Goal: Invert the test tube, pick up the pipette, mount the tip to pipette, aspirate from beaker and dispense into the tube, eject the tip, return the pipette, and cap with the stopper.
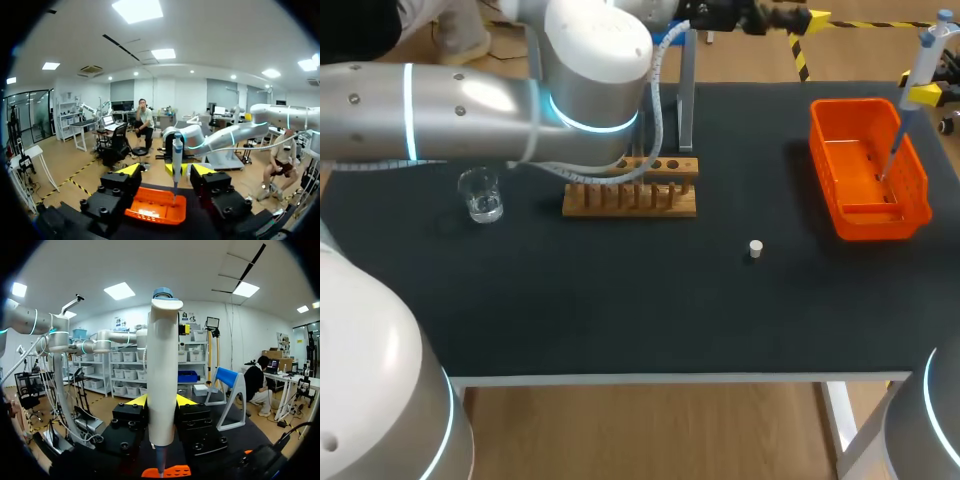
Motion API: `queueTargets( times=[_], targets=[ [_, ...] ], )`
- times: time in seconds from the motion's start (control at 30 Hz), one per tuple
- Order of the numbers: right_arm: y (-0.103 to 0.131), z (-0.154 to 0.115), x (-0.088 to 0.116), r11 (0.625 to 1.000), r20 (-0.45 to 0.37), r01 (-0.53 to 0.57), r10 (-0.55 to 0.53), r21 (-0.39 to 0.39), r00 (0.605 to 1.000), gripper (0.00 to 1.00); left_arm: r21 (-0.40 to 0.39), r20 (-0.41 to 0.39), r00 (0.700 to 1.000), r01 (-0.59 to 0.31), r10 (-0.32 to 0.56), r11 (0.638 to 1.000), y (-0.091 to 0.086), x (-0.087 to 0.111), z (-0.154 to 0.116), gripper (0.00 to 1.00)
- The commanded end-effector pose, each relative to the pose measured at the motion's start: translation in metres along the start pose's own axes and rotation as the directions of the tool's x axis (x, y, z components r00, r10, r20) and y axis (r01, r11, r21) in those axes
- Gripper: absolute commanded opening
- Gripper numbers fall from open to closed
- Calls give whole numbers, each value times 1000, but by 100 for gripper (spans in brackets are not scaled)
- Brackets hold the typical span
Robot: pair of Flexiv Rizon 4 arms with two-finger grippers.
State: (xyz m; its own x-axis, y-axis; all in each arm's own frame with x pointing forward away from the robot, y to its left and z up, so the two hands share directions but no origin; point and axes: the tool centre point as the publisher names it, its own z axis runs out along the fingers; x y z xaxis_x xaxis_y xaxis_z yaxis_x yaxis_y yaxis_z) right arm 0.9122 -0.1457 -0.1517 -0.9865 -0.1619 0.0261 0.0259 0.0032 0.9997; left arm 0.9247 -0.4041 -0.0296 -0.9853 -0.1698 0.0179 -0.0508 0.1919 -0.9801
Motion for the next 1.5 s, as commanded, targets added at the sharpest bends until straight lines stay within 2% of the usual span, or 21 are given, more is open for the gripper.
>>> queueTargets(
  times=[0.03,0.5,0.97,1.5],
  targets=[
    [0,-2,-1,1000,-6,0,0,1,1000,0,10,3,1000,0,0,1000,2,0,2,0],
    [0,-2,-1,1000,-6,0,0,1,1000,0,10,3,1000,0,0,1000,2,0,2,0],
    [0,-2,-1,1000,-6,0,0,1,1000,0,62,23,999,-25,24,998,-5,19,50,0],
    [0,-2,-1,1000,-6,0,0,1,1000,0,161,-14,999,-28,30,987,-11,23,101,0]
  ],
)
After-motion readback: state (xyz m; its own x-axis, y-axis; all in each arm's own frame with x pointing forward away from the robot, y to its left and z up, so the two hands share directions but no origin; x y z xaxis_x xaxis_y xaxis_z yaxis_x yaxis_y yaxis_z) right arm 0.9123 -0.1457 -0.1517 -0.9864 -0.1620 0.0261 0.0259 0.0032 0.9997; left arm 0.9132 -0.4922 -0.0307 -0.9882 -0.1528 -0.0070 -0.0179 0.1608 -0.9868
